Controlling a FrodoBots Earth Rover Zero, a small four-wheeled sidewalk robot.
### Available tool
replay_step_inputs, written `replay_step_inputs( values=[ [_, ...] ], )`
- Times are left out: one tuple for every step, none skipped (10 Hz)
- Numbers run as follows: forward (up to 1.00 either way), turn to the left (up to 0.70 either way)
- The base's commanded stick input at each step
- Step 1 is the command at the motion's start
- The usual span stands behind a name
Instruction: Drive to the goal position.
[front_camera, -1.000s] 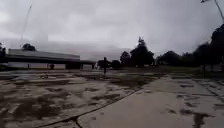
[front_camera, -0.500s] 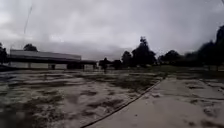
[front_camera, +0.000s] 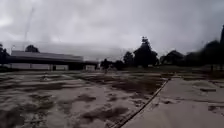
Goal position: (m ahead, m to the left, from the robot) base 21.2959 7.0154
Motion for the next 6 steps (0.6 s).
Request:
replay_step_inputs(
  values=[
    [0.70,0.00],
    [0.70,0.00],
    [0.70,0.00],
    [0.70,0.00],
    [0.70,0.00],
    [0.70,0.00]
  ],
)
